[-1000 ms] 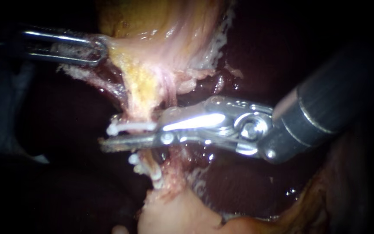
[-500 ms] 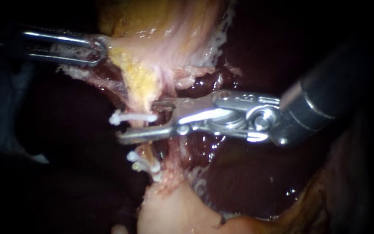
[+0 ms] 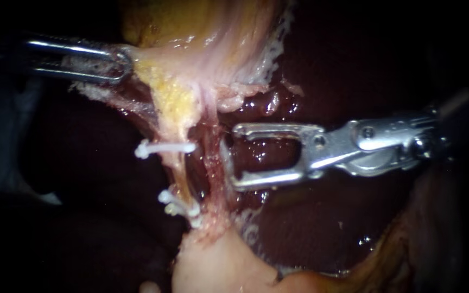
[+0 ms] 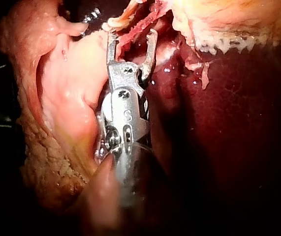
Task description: Going back third clip left tube
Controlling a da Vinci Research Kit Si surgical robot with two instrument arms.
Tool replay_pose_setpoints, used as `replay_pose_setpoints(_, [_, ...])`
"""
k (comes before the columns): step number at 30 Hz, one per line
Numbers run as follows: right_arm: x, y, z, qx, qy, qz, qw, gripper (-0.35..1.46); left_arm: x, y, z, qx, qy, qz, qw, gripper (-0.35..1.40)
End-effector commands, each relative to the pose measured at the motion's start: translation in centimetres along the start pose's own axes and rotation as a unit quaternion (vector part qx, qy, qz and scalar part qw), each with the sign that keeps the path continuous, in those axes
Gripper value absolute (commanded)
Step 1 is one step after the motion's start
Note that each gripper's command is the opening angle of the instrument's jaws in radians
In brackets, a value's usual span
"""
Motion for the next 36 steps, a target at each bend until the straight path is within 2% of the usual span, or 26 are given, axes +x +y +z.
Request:
replay_pose_setpoints(1, [-0.01,-0.01,-0.06,0.001,0.0,-0.003,1.0,0.5,0.0,0.0,0.0,-0.001,0.0,0.0,1.0,-0.35])
replay_pose_setpoints(8, [-0.04,-0.06,-0.36,0.005,0.0,-0.012,0.9999,0.5,0.0,0.0,0.0,0.0,0.0,0.0,1.0,-0.35])
replay_pose_setpoints(18, [-0.05,-0.08,-0.42,0.007,0.0,-0.015,0.9999,0.5,-0.02,-0.02,0.04,0.0,0.001,0.001,1.0,-0.35])
replay_pose_setpoints(29, [-0.05,-0.08,-0.44,0.007,0.0,-0.015,0.9999,0.5,-0.11,-0.15,0.41,0.001,0.003,0.005,1.0,-0.35])
replay_pose_setpoints(36, [-0.05,-0.08,-0.44,0.007,0.0,-0.015,0.9999,0.5,-0.24,-0.22,0.67,-0.002,-0.003,0.01,0.9999,-0.35])
